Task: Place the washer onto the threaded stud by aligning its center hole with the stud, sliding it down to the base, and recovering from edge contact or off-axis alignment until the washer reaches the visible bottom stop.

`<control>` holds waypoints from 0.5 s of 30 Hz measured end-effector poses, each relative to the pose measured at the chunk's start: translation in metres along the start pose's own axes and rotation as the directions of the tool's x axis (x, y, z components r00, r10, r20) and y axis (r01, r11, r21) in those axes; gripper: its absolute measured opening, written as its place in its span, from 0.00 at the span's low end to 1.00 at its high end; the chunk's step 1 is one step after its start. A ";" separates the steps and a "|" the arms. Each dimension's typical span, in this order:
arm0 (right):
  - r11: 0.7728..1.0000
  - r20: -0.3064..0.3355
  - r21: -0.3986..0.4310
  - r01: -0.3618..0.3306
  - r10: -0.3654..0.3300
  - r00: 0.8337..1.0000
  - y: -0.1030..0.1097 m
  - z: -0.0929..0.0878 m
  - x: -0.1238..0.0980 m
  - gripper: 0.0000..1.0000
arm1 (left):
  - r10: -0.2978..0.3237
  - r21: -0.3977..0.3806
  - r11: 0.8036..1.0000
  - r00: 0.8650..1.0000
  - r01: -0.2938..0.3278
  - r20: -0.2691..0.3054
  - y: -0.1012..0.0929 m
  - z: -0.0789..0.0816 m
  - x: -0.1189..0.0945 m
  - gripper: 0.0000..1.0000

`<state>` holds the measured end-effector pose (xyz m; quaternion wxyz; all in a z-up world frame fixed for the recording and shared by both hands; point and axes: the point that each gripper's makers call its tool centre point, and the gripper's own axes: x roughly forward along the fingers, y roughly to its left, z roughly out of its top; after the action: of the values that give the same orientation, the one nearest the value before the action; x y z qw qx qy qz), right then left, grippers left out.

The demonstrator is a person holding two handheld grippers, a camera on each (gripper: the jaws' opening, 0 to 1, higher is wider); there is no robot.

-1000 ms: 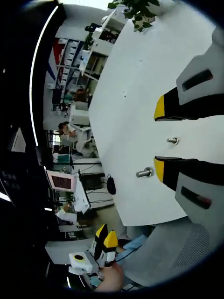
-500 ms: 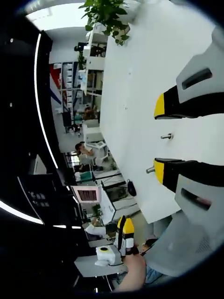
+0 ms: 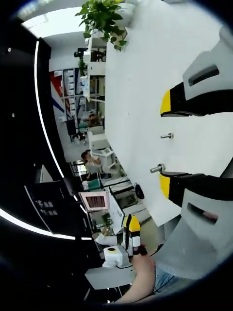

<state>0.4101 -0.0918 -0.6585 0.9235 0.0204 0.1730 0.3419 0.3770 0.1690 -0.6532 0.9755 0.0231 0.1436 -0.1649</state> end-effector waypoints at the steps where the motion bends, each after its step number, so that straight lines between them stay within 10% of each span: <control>1: 1.000 -0.007 0.006 0.003 -0.003 1.000 0.000 -0.002 -0.002 0.47 | -0.007 -0.003 1.000 1.000 0.007 0.001 -0.001 0.001 0.001 0.20; 5: 1.000 -0.036 0.000 0.026 -0.026 0.999 0.003 -0.008 -0.013 0.47 | -0.015 -0.001 1.000 1.000 0.015 0.001 -0.002 0.000 0.001 0.20; 8: 0.998 0.102 0.040 0.042 -0.046 0.994 0.005 0.007 -0.024 0.45 | -0.039 -0.007 0.999 0.999 0.039 0.010 -0.006 0.002 0.001 0.20; 15: 0.989 -0.007 0.047 0.140 -0.140 0.990 -0.004 -0.006 -0.019 0.47 | -0.091 -0.018 0.996 0.995 0.092 0.027 -0.016 0.007 0.004 0.20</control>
<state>0.3971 -0.1078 -0.6587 0.9442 0.0292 0.1836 0.2719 0.3776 0.1517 -0.6474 0.9689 0.0051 0.1332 -0.2083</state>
